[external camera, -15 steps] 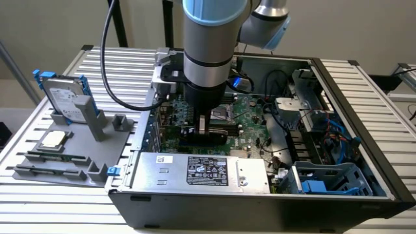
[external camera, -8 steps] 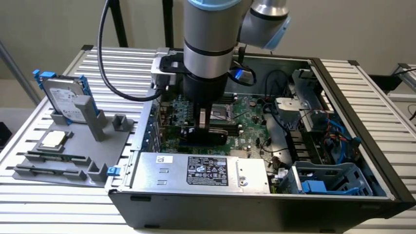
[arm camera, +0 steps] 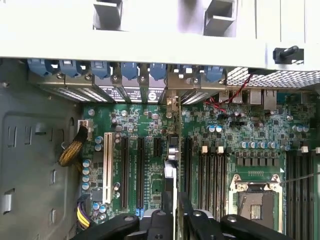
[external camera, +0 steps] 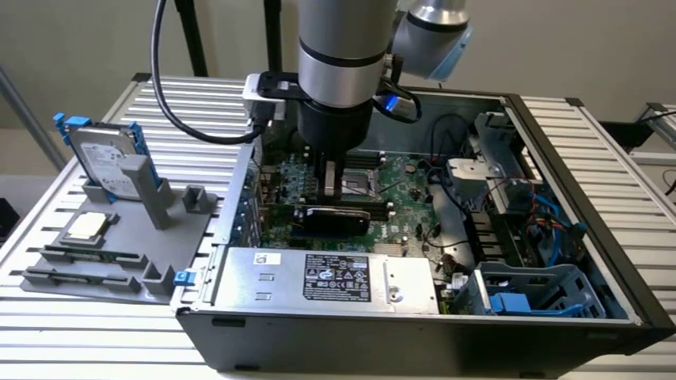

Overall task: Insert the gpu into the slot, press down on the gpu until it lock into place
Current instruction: 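Insert the gpu into the slot, then press down on the gpu until it lock into place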

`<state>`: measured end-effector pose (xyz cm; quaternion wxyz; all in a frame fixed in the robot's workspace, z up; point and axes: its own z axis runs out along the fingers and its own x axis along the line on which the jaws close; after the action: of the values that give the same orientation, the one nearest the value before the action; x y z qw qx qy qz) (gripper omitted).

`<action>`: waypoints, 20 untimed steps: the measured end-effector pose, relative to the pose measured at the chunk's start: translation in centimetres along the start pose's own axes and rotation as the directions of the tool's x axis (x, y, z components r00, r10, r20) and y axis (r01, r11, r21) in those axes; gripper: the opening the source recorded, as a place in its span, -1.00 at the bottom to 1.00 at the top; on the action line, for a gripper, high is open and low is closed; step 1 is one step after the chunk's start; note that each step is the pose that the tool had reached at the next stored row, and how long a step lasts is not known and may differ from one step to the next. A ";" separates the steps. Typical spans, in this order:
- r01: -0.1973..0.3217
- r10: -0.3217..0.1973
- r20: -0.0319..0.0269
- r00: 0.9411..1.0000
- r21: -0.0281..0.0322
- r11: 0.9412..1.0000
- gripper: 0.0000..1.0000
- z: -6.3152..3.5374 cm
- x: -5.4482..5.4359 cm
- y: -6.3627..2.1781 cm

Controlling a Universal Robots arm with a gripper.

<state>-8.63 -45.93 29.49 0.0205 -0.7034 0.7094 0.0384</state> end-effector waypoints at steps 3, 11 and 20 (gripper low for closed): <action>0.000 0.000 0.000 1.000 0.000 1.000 -0.79 0.00 0.0 0.00; 0.000 0.000 0.000 1.000 -0.002 1.000 -0.79 -0.01 0.0 0.00; 0.000 0.000 0.000 1.000 -0.001 1.000 -0.79 0.11 -0.2 0.02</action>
<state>-8.65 -45.77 29.40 0.0201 -0.7035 0.7094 0.0386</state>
